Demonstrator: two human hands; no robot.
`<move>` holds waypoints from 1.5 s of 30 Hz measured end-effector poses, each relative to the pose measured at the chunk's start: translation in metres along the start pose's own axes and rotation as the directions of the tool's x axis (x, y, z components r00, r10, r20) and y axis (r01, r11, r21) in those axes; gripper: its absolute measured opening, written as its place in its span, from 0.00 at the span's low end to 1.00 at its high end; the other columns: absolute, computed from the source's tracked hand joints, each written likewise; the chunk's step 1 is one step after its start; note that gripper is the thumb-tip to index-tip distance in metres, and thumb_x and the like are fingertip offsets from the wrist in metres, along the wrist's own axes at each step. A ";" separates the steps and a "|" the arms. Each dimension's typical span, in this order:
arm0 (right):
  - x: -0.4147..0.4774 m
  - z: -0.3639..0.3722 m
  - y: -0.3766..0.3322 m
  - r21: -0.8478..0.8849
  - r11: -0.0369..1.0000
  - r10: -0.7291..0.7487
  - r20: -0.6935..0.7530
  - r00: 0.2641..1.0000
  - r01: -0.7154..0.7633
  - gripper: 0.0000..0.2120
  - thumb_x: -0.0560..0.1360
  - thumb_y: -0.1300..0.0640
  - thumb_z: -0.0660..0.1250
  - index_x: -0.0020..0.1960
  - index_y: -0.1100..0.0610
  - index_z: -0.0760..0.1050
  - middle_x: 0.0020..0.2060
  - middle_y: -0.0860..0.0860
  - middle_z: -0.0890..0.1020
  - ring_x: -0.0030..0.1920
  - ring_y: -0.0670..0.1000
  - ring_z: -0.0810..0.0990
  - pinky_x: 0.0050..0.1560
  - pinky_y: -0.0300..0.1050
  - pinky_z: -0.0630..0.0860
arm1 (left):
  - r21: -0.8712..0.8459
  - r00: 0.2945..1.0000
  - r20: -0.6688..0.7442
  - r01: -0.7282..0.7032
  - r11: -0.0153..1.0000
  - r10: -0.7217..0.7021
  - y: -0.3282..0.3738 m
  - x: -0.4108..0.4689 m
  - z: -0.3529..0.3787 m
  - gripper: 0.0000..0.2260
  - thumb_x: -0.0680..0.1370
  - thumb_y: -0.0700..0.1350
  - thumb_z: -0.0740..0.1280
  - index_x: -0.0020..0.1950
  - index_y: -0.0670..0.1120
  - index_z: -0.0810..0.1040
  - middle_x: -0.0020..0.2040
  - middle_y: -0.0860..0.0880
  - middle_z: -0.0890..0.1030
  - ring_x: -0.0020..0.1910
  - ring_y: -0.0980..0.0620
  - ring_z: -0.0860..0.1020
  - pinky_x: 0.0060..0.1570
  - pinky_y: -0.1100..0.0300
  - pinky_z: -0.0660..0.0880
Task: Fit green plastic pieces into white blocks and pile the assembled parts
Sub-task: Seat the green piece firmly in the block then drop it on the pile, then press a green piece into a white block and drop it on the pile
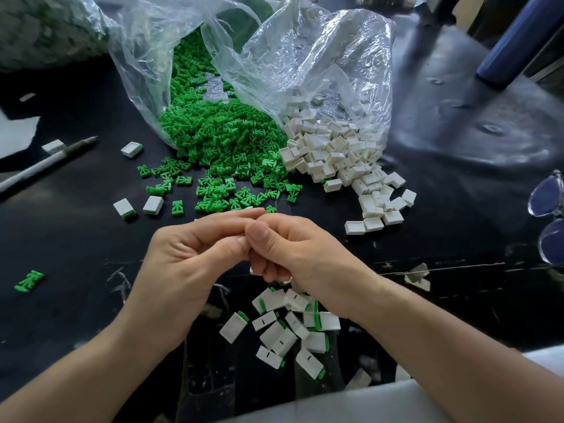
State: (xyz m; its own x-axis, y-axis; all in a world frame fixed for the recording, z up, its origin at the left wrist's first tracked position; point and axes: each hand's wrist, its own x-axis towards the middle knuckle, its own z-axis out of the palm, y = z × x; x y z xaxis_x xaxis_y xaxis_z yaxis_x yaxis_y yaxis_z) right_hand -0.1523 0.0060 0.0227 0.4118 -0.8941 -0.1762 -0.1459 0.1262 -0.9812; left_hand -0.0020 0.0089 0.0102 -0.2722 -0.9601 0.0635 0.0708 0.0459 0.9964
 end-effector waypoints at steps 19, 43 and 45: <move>0.000 0.004 0.005 -0.198 0.975 -0.119 -0.073 0.990 0.102 0.11 0.79 0.49 0.56 0.38 0.42 0.69 0.26 0.30 0.73 0.32 0.32 0.71 0.37 0.31 0.64 | 0.041 0.999 0.042 -0.006 0.999 0.005 0.000 0.000 0.003 0.11 0.66 0.54 0.67 0.46 0.59 0.83 0.53 0.55 0.83 0.55 0.53 0.80 0.56 0.56 0.76; 0.013 -0.041 0.010 -0.571 0.821 -0.256 -0.346 0.903 0.015 0.14 0.73 0.44 0.62 0.40 0.54 0.76 0.31 0.44 0.74 0.31 0.40 0.70 0.34 0.33 0.69 | -0.033 0.997 -0.037 0.071 0.997 -0.072 0.006 0.000 0.004 0.09 0.63 0.49 0.73 0.42 0.52 0.85 0.39 0.46 0.85 0.38 0.52 0.82 0.35 0.66 0.77; 0.017 -0.059 0.015 -0.702 0.705 -0.327 -0.446 0.833 -0.100 0.07 0.74 0.52 0.66 0.48 0.55 0.78 0.37 0.46 0.74 0.37 0.43 0.72 0.38 0.31 0.66 | 0.021 0.996 0.030 0.086 0.996 -0.087 0.008 -0.003 0.010 0.09 0.63 0.45 0.77 0.42 0.50 0.85 0.36 0.46 0.84 0.33 0.56 0.81 0.32 0.69 0.75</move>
State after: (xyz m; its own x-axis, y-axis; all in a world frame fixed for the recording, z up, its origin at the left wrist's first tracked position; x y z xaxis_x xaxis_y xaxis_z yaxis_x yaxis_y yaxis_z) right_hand -0.2007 -0.0328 0.0092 -0.0105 -0.9779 0.2087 -0.7755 -0.1238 -0.6191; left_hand -0.0097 0.0151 0.0187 -0.3058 -0.9519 -0.0217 0.0272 -0.0316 0.9991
